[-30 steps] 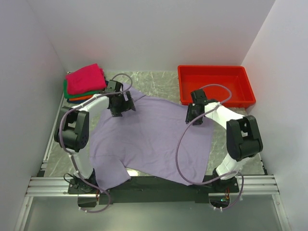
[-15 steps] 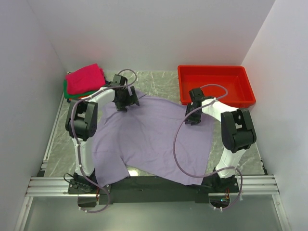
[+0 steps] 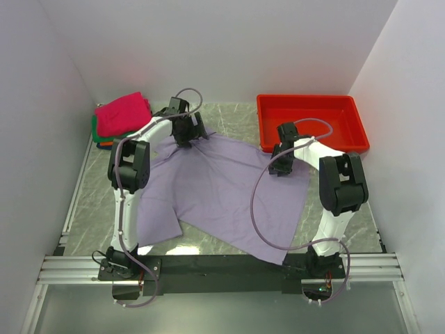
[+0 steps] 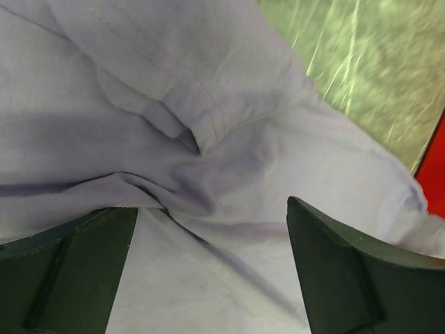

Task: Fold and stack the t-shirts
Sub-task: Flatten the tshirt out

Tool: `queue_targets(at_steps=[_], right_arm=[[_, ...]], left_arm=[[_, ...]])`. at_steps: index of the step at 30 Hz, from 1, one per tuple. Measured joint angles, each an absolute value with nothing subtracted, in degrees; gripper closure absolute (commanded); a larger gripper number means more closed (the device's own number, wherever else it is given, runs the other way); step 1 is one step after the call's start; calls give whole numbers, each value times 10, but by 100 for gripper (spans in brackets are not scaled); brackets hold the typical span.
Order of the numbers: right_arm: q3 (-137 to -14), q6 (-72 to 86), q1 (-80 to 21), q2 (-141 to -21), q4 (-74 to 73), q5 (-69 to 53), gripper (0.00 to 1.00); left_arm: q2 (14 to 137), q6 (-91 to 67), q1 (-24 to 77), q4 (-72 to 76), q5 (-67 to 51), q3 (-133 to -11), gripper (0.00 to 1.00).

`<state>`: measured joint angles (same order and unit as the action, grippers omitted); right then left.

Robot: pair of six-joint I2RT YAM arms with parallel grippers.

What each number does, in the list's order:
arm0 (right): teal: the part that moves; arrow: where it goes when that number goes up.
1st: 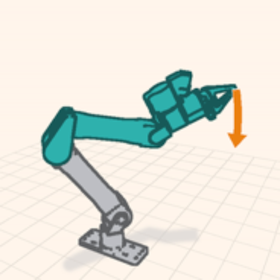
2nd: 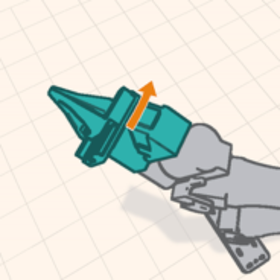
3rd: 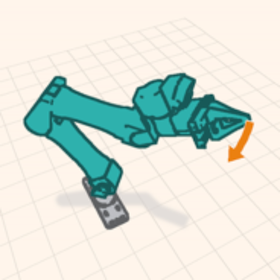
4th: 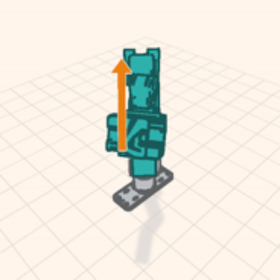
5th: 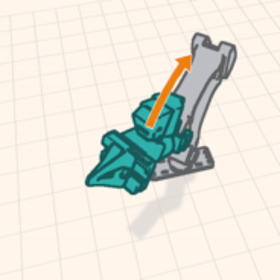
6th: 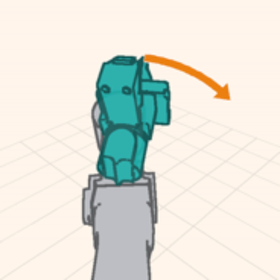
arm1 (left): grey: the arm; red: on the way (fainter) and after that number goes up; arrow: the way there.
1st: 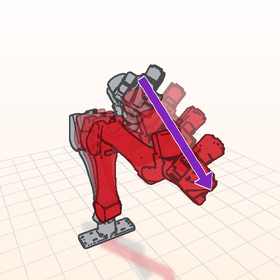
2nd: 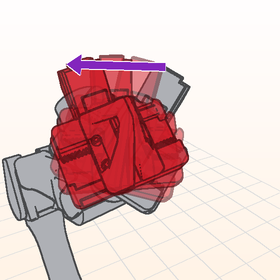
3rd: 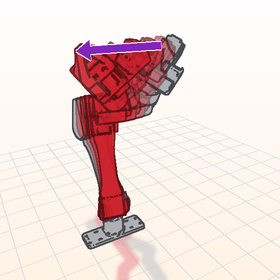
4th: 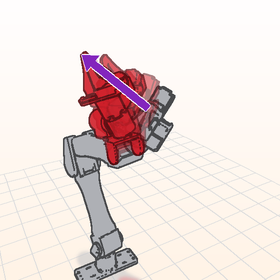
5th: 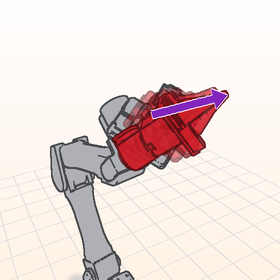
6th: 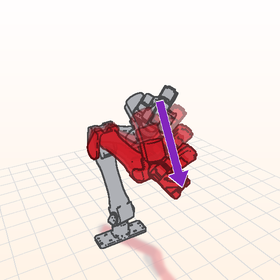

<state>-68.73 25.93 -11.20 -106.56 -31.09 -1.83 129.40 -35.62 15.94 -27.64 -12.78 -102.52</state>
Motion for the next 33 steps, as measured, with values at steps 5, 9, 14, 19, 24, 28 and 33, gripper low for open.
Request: queue_targets(at_steps=[5,9,14,19,24,28,33], right_arm=[[-694,259,-110,-1066,-311,-17,52],[-693,257,-110,-1046,-314,-16,51],[-667,256,-126,-969,-313,-8,51],[-613,260,-177,-913,-309,-17,52],[-571,266,-219,-916,-315,-43,52],[-569,275,-224,-932,-310,-59,52],[-569,280,-225,-960,-310,-67,53]], left_arm=[[1319,-358,159,-286,-132,-1071,5],[1311,-357,159,-289,-131,-1066,5],[1215,-357,159,-281,-122,-948,5],[1084,-362,158,-276,-114,-812,5],[1026,-372,158,-267,-103,-727,5],[1027,-374,158,-260,-101,-683,5],[1041,-377,158,-250,-101,-679,5]])
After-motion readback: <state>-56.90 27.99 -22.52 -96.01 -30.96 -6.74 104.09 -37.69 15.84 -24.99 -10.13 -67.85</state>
